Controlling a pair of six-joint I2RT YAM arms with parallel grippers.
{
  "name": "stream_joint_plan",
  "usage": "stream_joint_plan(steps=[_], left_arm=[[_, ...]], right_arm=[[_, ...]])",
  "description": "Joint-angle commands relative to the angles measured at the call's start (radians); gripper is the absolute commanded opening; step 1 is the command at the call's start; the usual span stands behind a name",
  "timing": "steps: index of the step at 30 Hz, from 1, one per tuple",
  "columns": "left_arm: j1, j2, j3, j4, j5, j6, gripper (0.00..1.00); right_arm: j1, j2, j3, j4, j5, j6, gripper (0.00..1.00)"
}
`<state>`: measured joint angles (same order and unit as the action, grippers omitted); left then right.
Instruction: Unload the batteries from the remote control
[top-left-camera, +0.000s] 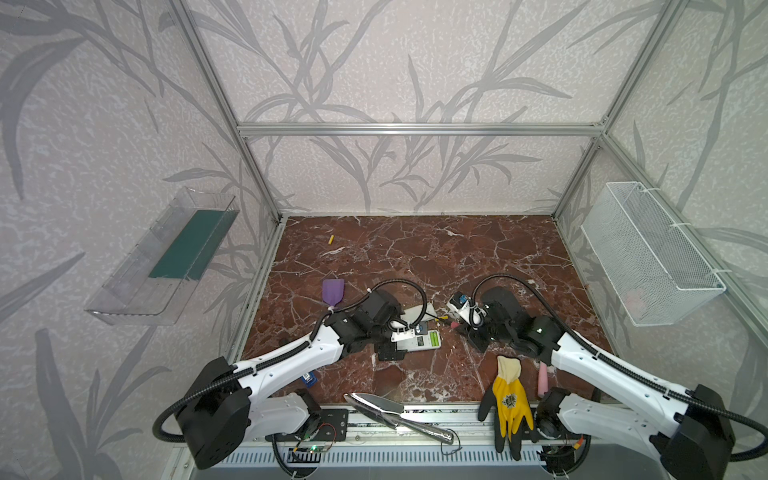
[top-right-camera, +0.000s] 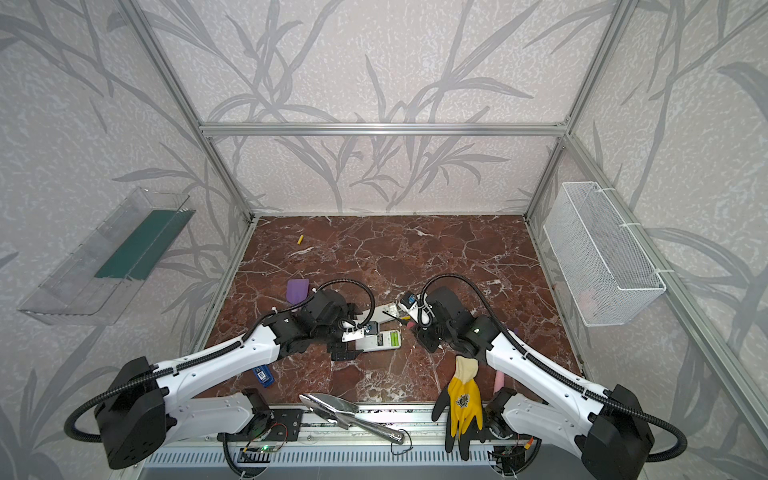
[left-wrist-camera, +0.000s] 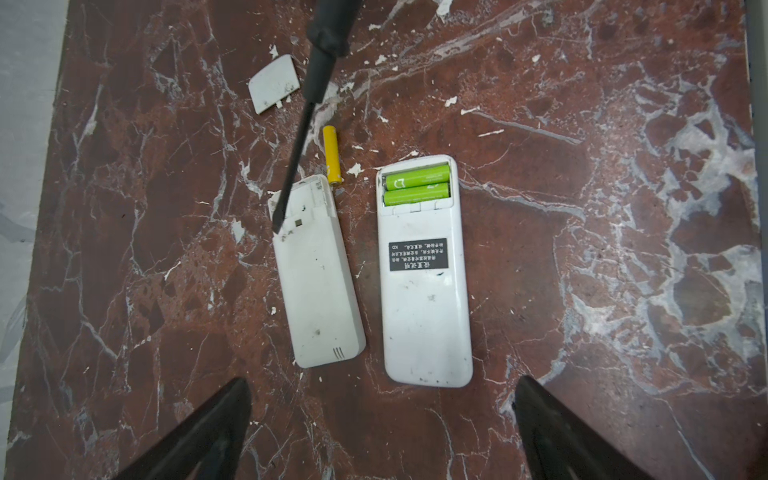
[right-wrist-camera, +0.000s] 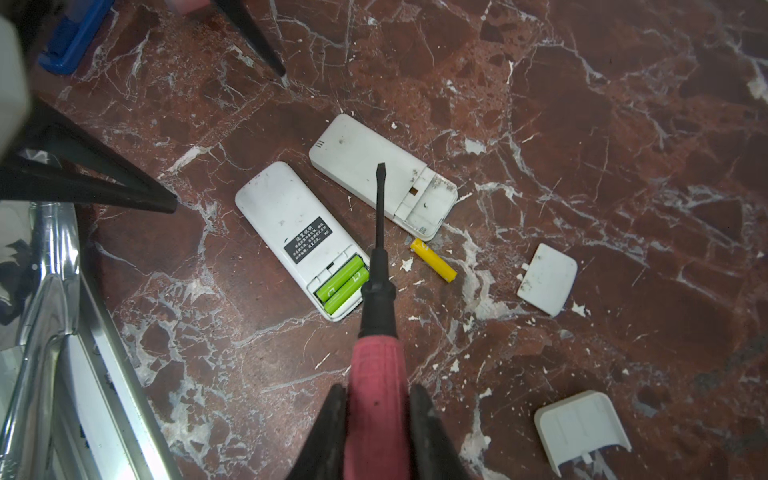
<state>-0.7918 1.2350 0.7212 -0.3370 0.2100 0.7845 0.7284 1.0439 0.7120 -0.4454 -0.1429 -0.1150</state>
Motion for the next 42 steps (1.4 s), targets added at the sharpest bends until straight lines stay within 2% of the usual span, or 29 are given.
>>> stream_joint_plan(steps=[1, 7, 12, 17, 22, 32, 42], left_arm=[[-0.022, 0.063, 0.047, -0.043, -0.009, 0.028, 0.99], [-0.047, 0.175, 0.098, -0.054, -0.056, 0.044, 0.99], [-0.048, 0.241, 0.139, -0.096, -0.061, 0.065, 0.99], [-0.047, 0.314, 0.179, -0.120, -0.144, 0.043, 0.99], [-0.043, 0.359, 0.193, -0.124, -0.174, 0.055, 0.99], [0.030, 0.428, 0.245, -0.081, -0.227, 0.018, 0.99], [0.105, 0.468, 0.328, -0.019, -0.208, -0.036, 0.99]], right_arm=[[0.007, -0.012, 0.037, -0.115, -0.013, 0.107, 0.00], [0.006, 0.010, 0.066, -0.185, -0.047, 0.137, 0.00], [0.006, 0.035, 0.073, -0.178, -0.063, 0.144, 0.00], [0.006, 0.081, 0.076, -0.157, -0.039, 0.145, 0.00], [0.006, 0.128, 0.083, -0.133, -0.044, 0.146, 0.00], [0.006, 0.150, 0.110, -0.183, -0.074, 0.148, 0.00], [0.017, 0.154, 0.097, -0.183, -0.160, 0.164, 0.00]])
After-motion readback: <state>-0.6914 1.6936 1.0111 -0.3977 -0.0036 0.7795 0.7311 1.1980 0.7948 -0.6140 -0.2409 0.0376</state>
